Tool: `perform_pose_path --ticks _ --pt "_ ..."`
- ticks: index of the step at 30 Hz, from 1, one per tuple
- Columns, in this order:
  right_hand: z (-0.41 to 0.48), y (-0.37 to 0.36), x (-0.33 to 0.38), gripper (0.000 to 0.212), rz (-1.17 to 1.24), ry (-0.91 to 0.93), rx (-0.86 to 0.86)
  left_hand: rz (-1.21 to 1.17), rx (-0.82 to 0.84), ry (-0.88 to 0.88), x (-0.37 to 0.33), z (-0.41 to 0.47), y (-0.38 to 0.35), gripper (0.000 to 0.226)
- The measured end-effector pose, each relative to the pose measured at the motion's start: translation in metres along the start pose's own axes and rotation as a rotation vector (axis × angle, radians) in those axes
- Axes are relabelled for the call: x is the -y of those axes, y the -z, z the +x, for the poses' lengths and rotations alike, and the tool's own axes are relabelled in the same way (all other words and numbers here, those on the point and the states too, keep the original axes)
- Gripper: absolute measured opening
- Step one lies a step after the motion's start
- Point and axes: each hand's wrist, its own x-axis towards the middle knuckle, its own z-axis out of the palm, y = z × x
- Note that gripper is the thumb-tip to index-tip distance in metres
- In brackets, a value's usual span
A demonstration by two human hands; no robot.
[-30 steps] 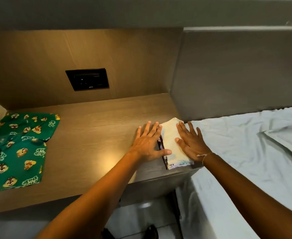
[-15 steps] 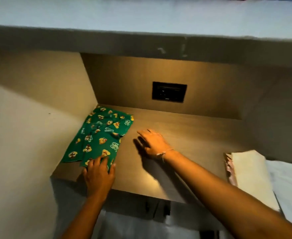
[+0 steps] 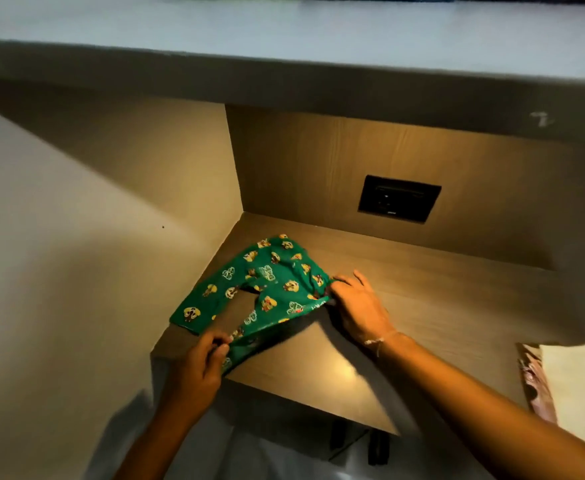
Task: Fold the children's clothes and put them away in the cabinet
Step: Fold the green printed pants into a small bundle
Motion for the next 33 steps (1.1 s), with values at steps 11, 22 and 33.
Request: perform_pose_path --ticks 11,22,33 --pt "0.049 0.114 -0.004 0.017 -0.056 -0.304 -0.117 0.232 -0.020 -0.051 -0.072 0.169 0.016 0.007" --pt "-0.079 0.214 0.034 0.015 -0.117 -0.042 -0.541 0.023 -0.431 -0.647 -0.153 0.120 0.044 0.012" --pt "-0.217 0.050 0.007 0.045 -0.079 -0.428 -0.064 0.432 0.356 -0.523 -0.016 0.043 -0.053 0.021"
